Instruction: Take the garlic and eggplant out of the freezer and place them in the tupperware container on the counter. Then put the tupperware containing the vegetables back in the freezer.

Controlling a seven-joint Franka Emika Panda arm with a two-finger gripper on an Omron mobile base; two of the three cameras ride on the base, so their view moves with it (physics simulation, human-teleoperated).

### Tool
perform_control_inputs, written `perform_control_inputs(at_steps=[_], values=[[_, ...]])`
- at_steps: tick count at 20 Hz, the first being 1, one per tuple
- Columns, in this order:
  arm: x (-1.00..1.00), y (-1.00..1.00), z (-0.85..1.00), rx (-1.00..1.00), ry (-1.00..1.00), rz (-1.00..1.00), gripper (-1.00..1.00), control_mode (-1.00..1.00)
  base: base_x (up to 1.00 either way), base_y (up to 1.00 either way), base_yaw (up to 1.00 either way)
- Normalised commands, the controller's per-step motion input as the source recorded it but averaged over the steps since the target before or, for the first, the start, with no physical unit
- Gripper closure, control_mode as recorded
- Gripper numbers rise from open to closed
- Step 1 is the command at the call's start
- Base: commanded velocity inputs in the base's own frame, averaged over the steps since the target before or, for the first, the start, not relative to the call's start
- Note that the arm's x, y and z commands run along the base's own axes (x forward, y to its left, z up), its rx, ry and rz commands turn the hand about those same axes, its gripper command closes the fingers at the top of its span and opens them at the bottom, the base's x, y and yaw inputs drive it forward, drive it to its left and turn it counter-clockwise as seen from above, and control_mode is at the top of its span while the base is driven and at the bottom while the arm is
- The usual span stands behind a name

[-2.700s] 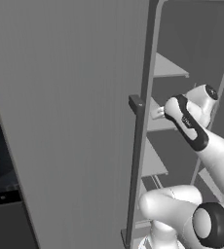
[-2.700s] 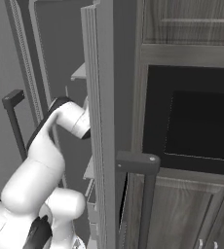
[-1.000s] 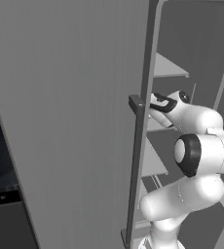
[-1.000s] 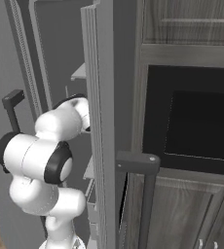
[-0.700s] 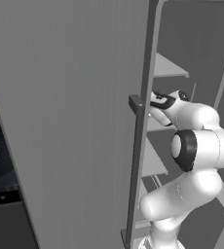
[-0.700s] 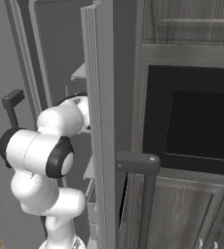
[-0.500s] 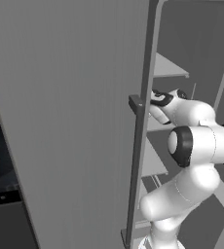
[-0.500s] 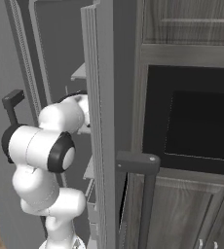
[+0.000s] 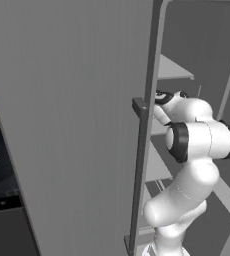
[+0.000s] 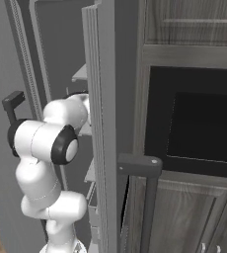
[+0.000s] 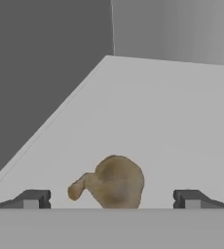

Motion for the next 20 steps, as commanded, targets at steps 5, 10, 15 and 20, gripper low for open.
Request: perform_control_inputs(at_steps=[5, 10, 15, 20], values=[[0.16, -0.04, -0.24, 0.01, 0.00, 0.00, -1.00, -1.00, 0.00, 0.00, 0.00], [0.13, 0.00, -0.17, 0.03, 0.00, 0.00, -1.00, -1.00, 0.00, 0.00, 0.00], [0.19, 0.00, -0.12, 0.02, 0.00, 0.00, -1.00, -1.00, 0.00, 0.00, 0.00], [0.23, 0.00, -0.03, 0.01, 0.00, 0.00, -1.00, -1.00, 0.00, 0.00, 0.00]])
